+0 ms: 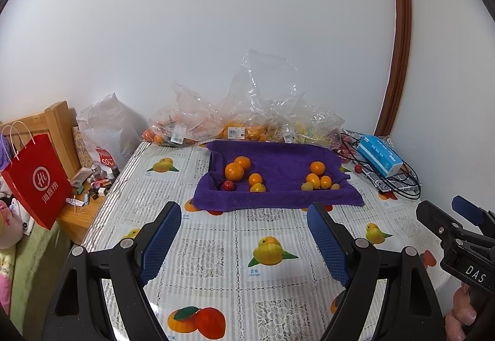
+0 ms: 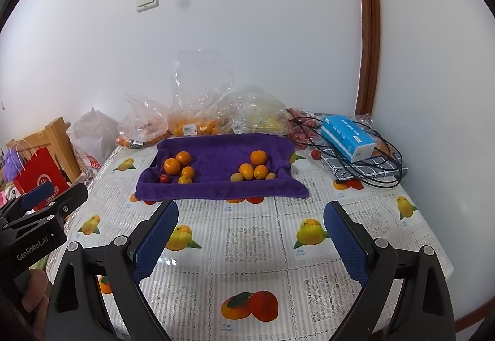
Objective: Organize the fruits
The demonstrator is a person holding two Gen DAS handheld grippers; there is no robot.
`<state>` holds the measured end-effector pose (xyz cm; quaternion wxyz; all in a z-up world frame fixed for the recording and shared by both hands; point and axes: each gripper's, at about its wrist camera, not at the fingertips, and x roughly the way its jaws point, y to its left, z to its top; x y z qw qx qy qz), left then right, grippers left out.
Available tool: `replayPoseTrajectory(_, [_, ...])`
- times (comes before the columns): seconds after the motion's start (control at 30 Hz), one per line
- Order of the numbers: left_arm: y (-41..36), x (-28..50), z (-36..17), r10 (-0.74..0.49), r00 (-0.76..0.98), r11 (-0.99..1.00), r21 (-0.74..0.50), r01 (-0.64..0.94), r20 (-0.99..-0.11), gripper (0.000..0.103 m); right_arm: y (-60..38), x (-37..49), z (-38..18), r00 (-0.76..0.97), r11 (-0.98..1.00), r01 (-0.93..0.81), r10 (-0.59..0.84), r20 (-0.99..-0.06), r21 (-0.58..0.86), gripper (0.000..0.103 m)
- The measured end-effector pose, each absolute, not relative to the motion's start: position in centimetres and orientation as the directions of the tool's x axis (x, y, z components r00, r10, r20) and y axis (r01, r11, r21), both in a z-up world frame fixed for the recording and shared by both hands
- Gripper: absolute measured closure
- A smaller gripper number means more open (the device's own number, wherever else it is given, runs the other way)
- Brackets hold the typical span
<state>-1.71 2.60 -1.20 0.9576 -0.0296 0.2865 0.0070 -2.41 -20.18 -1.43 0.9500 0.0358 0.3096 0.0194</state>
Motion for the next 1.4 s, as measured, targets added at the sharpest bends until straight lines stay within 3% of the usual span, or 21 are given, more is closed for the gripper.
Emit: replayPoseTrajectory(1.4, [3.7, -1.4, -2.1, -0.002, 0.83, 0.997, -0.063, -0.04, -0.558, 0.02, -18.4, -1.9, -2.1, 0.803, 0.998, -0.045, 0.068, -0.592, 0.054, 0.009])
